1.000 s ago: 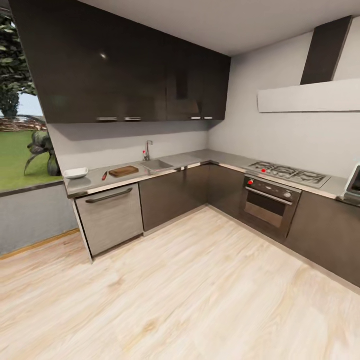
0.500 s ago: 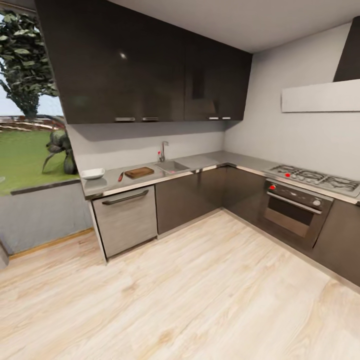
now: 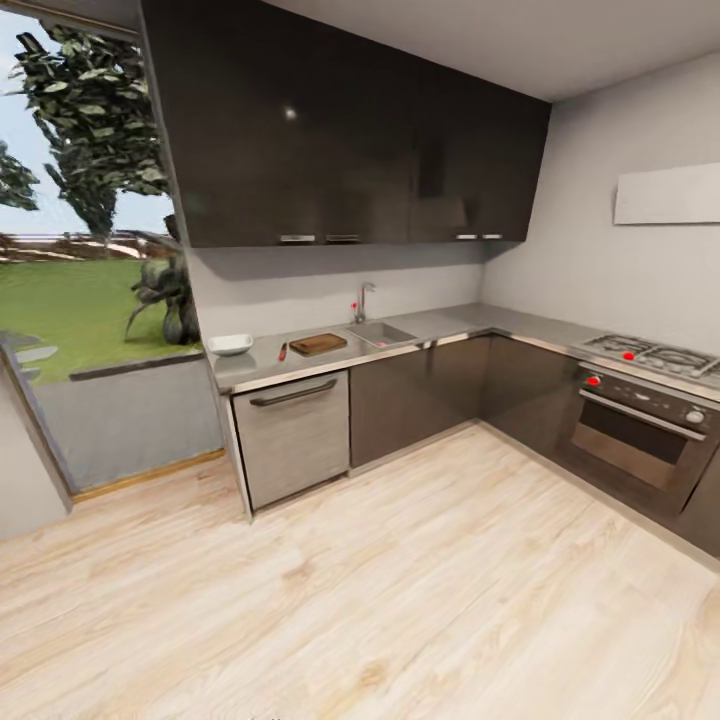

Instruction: In the kitchen, take the Vidalia onion out of the sink, dice it on the chopping board with the paring knife, put the diced onion into the bowl on the countertop, then place both the paring knife and the chopping board into the sink.

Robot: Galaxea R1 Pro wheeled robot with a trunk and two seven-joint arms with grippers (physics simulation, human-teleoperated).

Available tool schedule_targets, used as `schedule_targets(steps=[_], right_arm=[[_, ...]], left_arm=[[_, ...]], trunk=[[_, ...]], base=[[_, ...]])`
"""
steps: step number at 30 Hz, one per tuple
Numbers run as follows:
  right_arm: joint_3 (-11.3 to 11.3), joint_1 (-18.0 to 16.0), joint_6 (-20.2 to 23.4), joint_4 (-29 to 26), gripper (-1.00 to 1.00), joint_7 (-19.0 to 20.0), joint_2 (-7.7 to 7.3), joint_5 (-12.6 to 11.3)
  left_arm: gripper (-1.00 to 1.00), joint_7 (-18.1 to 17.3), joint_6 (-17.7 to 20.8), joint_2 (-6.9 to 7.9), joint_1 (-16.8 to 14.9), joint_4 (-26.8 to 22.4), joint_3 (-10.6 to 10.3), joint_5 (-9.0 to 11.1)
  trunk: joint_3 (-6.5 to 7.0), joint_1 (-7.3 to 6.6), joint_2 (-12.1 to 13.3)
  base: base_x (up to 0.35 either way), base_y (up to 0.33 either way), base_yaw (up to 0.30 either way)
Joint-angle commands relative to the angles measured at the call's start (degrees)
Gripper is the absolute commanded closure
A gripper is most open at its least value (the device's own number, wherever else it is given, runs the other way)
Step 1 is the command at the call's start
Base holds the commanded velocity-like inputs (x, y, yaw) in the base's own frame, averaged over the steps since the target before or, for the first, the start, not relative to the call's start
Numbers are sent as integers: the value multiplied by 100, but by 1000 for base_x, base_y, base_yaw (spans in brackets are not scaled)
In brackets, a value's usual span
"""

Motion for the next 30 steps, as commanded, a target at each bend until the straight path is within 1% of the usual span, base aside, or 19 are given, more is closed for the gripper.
schedule_targets(steps=[1,9,16,24,30], right_arm=[[1,0,-12,-3,-100,-15,0,3],[1,0,-12,-2,-100,-12,0,-1],[1,0,-12,2,-100,-13,0,1],[1,0,-12,0,-100,-14,0,1],[8,0,-12,3,-100,-15,0,3]], left_arm=[[-100,2,-8,0,1,-5,0,4],[-100,2,-8,-1,1,-5,0,4],[-100,2,-8,-1,1,-5,0,4],[-100,2,-8,-1,1,-5,0,4],[-100,2,-8,-1,1,-5,1,4]], trunk=[[-6,1,-5],[-6,1,-5],[-6,1,-5],[-6,1,-5],[-6,1,-5]], base=[[0,281,111],[30,281,26],[184,197,1],[234,28,7],[250,-129,178]])
